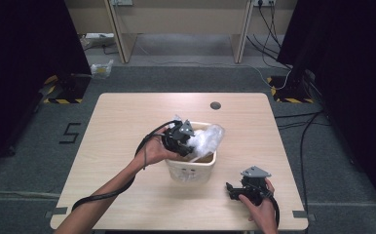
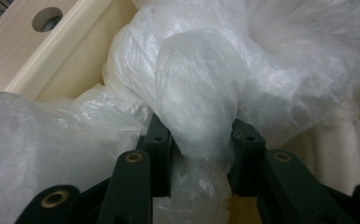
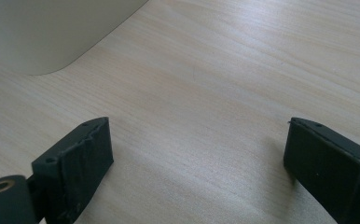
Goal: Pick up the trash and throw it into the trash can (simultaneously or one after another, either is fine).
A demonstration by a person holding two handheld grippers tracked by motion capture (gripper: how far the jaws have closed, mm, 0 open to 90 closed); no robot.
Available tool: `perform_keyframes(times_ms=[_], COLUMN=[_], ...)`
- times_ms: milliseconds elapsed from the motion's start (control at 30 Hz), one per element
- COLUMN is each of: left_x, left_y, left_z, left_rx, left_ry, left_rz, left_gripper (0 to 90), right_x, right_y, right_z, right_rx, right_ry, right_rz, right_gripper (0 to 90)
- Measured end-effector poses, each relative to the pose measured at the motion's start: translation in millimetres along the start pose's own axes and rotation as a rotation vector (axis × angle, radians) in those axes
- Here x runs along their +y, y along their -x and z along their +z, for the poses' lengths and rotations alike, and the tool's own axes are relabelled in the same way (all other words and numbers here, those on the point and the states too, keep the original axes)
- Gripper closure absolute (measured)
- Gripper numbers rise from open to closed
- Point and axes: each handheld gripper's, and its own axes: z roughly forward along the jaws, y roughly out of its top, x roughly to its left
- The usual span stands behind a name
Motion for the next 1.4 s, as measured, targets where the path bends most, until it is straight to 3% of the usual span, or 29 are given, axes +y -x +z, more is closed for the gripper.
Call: perform_keyframes(times_ms=[400,667,933,1400], left_x=[-1.8,-6.9,-21.4,-52.4], left_y=[-0.4,-4.3,-11.0,-21.9], left_z=[-35.0,-64.9,-71.0,-91.5], left_rx=[0.010,0.033,0.037,0.074], left_ry=[0.135,0.201,0.230,0.271], left_rz=[-0.063,-0.082,-0.136,-0.189], left_gripper=[36.4,34.1,30.4,27.7], right_x=[0.0,0.0,0.0,0.0], right_y=[0.0,0.0,0.0,0.0], right_z=[-0.1,0.0,0.0,-0.1], right_rx=[0.001,0.000,0.000,0.001], right_ry=[-0.001,0.000,0.000,-0.001], right_rz=[0.000,0.000,0.000,0.000], right_gripper=[8.3,8.3,8.2,8.2])
